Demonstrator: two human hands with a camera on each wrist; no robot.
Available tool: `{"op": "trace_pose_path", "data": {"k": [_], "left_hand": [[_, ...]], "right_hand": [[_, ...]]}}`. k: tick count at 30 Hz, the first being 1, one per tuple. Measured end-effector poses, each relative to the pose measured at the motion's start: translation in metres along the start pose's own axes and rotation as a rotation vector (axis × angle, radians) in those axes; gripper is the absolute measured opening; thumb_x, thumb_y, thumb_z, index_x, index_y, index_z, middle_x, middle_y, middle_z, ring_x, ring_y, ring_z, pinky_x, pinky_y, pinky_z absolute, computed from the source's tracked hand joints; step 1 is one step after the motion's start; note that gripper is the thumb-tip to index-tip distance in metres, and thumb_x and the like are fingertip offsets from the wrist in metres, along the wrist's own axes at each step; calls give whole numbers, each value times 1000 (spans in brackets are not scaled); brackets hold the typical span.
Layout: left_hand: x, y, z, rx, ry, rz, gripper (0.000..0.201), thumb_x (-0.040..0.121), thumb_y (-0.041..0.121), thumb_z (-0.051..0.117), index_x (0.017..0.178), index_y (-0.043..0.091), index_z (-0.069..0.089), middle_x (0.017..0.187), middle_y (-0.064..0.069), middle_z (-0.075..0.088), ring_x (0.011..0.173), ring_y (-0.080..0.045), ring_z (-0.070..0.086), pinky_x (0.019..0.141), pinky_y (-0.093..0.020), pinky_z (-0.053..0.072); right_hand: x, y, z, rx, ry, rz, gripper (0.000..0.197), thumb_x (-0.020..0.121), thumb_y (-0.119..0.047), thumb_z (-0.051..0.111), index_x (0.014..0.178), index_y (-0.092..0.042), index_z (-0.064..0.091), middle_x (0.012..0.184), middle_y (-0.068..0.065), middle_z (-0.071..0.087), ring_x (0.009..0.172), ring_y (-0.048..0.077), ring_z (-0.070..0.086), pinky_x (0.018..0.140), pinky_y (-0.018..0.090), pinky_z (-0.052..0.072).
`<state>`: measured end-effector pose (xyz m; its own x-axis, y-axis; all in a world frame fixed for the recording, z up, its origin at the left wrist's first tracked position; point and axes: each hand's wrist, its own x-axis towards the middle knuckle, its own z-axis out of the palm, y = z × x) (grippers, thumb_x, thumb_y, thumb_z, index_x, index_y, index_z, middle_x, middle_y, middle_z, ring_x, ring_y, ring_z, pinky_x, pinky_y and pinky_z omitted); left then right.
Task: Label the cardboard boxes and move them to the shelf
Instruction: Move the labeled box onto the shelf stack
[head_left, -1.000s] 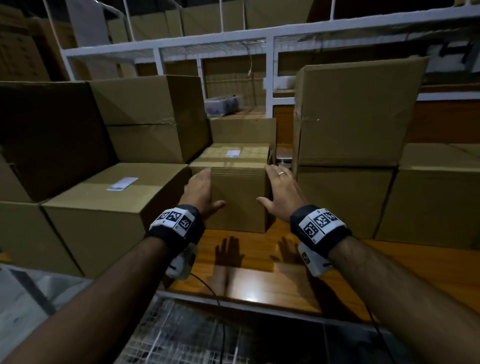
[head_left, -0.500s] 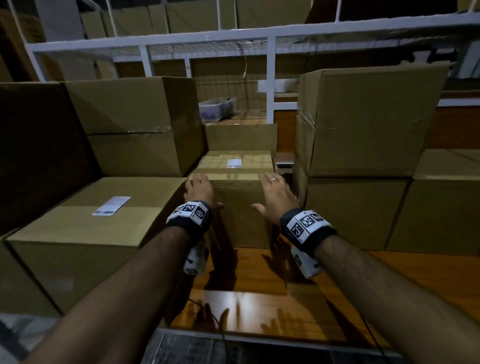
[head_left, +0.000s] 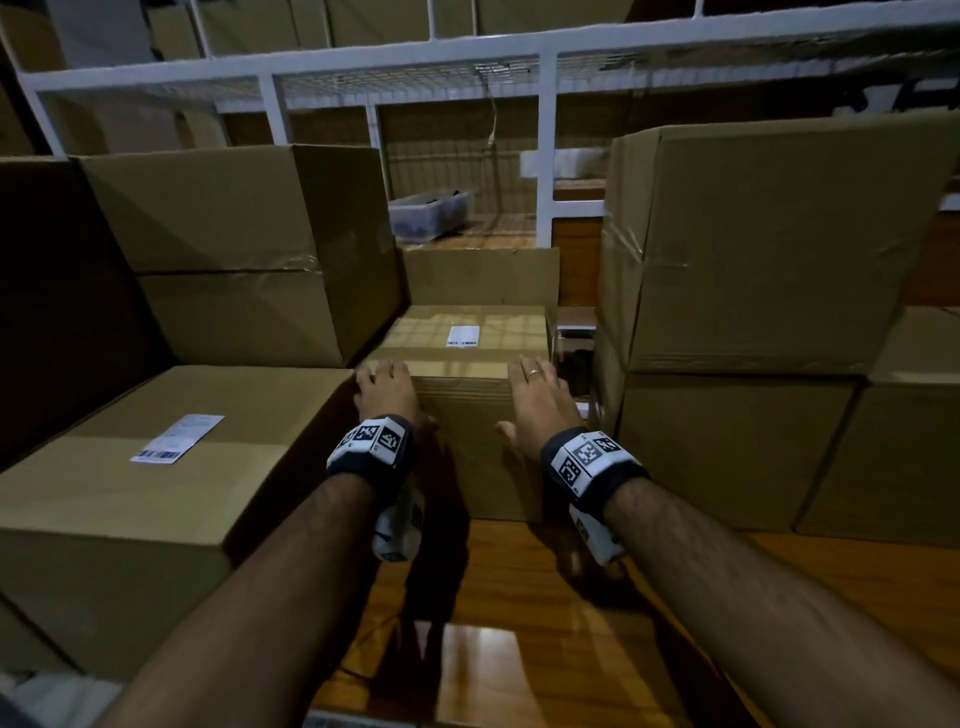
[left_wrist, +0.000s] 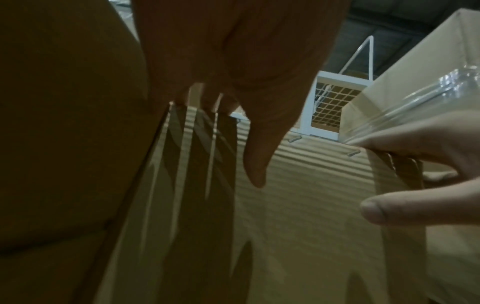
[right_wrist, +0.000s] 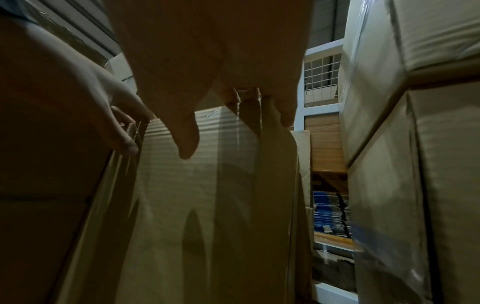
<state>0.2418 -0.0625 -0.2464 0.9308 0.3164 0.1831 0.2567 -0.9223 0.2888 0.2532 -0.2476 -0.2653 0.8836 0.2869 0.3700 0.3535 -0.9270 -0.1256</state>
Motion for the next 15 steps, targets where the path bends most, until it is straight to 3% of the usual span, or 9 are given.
{"op": "trace_pose_path", "data": {"k": [3,7,15], "left_hand": [[-1,1,3,-39,48,29,88,70,39,81,142,18,33,151,-6,28,139,-34,18,110,-52,28],[5,-2,0,-149,110,-1,75,70,32,82,134,17,46,146,-11,34,137,-32,21,111,-49,29],[11,4,-5,-145,80,-43,82,62,37,86,132,19,48,145,-13,33,135,-35,24,110,-50,32]], "right_hand": [[1,13,1,20,24,-38,84,85,-38,67,150,-11,20,156,10,23,144,27,19,116,44,24],[1,29,3,10,66,-107,72,91,-28,60,149,-9,23,154,10,27,143,25,22,116,39,25],[4,48,3,41,63,-124,68,91,-22,60,148,-10,25,154,10,28,143,24,21,115,37,24]]}}
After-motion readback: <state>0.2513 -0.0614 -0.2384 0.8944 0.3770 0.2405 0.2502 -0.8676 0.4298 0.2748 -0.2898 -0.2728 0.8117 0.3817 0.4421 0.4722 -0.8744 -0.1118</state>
